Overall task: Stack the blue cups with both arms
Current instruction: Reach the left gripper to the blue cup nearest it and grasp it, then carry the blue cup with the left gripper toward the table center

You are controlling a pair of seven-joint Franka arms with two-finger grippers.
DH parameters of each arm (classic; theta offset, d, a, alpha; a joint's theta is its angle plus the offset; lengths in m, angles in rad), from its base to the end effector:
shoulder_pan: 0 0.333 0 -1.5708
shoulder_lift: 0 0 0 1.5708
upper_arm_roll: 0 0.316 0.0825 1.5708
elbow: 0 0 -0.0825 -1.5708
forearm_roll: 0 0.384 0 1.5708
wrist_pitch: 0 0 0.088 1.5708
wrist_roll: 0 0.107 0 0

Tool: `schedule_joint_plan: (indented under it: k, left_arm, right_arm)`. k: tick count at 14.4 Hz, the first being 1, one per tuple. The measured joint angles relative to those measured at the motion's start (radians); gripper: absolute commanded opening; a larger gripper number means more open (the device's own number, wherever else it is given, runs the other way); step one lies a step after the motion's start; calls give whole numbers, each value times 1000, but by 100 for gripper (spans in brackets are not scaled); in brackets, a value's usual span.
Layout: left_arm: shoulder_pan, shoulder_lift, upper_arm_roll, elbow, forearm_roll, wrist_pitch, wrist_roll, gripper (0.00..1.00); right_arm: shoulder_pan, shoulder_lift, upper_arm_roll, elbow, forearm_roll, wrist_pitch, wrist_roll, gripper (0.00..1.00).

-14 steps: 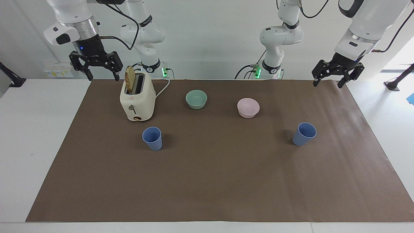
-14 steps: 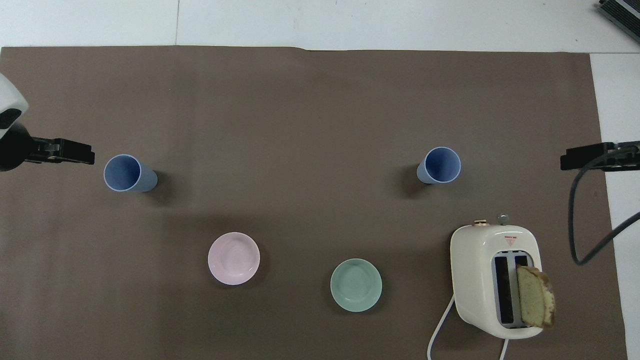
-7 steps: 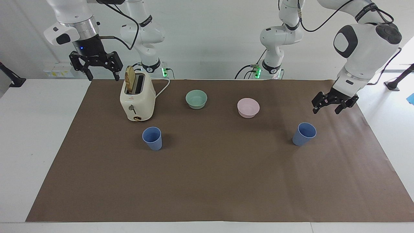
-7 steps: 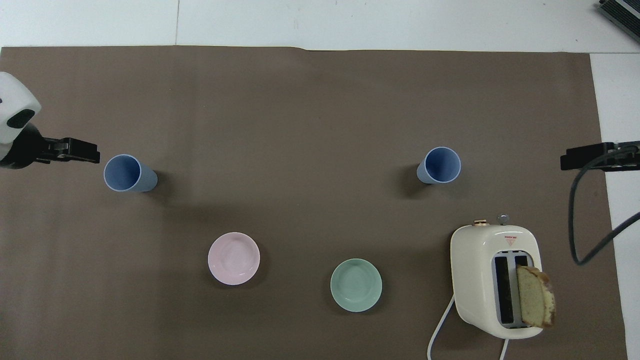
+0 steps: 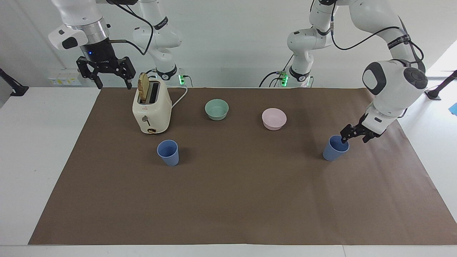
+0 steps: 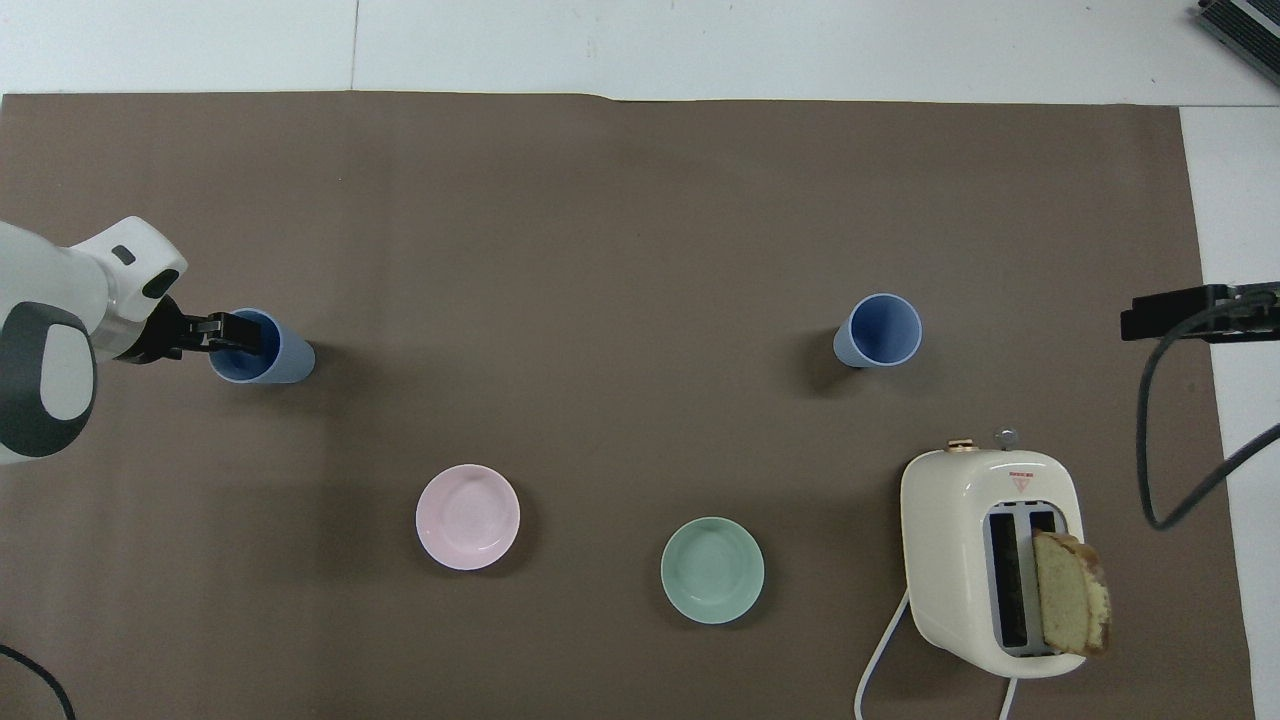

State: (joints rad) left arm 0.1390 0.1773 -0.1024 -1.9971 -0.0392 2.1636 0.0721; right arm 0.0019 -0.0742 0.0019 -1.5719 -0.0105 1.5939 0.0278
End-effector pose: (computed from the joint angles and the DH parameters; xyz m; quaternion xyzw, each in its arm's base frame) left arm 0.5863 0.0216 0.3721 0.9997 -0.0060 -0.0036 0.0254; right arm 0.5337 0.0010 0.6665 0.9988 -0.0121 0.0482 0.0046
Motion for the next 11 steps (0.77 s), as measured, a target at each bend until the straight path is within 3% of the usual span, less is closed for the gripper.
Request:
schedule_joint_plan:
  k: [1,2,8,11]
  left_arm:
    - [0,2,-1,0,0,1,-2,4]
    - [-1,3,-2,0,0,2,-5,0]
    - [-3,3,-7,4,-1,22,-6,0]
    - [-8,17,-14,56,-2,17,-30,0]
  right_arm:
    - [0,0,0,0,0,0,0,100]
    - [0,0,0,0,0,0,0,100]
    - [0,0,0,0,0,0,0,100]
    - [0,0,0,0,0,0,0,100]
